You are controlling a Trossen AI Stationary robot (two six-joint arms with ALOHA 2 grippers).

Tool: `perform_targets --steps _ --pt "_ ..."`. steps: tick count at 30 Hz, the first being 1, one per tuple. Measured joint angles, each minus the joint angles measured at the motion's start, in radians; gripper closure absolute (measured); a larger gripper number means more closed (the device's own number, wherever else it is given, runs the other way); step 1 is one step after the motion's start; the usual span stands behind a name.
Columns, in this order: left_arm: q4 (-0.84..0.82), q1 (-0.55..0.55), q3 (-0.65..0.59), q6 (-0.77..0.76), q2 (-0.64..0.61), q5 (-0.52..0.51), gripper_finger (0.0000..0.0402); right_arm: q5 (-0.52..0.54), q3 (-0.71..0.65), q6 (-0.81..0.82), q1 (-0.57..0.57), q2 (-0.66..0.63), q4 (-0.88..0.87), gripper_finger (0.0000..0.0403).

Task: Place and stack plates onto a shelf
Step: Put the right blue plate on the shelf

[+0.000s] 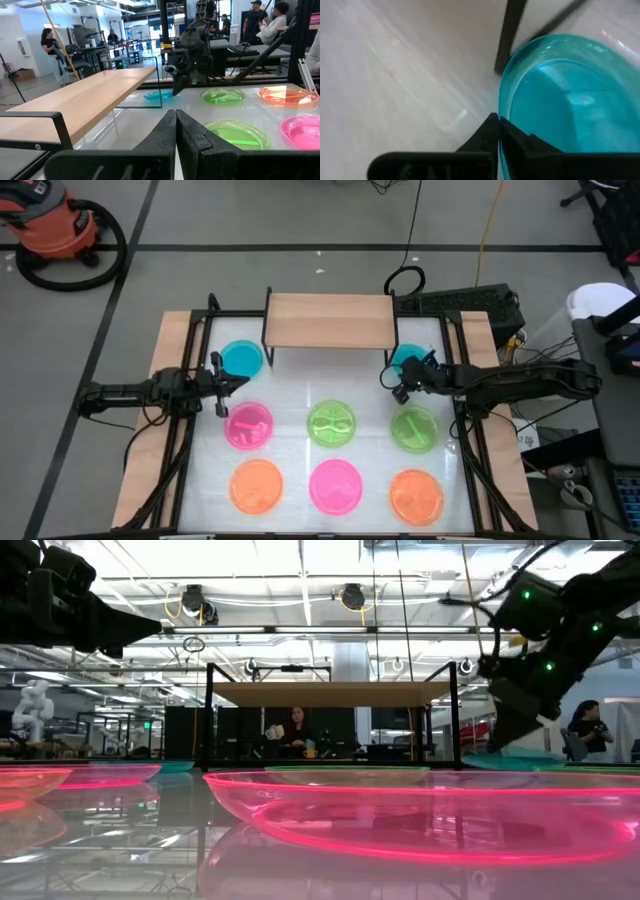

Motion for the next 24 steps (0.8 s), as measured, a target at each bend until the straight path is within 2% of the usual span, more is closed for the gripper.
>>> perform_targets --steps 3,7,16,19,24 --pt "0.000 0.000 0.000 0.000 0.000 0.000 0.0394 -0.014 0.012 -0.007 0.000 -0.060 -0.013 0.0403" --pt "0.000 0.000 0.000 0.000 0.000 0.000 0.0394 -0.093 0.037 -0.009 0.000 -0.146 -0.074 0.0403" --pt "0.000 0.000 0.000 0.000 0.000 0.000 0.0394 -0.402 0.104 0.029 0.000 -0.307 -0.280 0.0403" --pt "0.000 0.000 0.000 0.000 0.000 0.000 0.0394 -0.484 0.108 0.029 0.000 -0.342 -0.284 0.0403" --pt "0.000 0.000 0.000 0.000 0.000 0.000 0.0394 -0.553 0.108 0.027 0.000 -0.380 -0.219 0.0403"
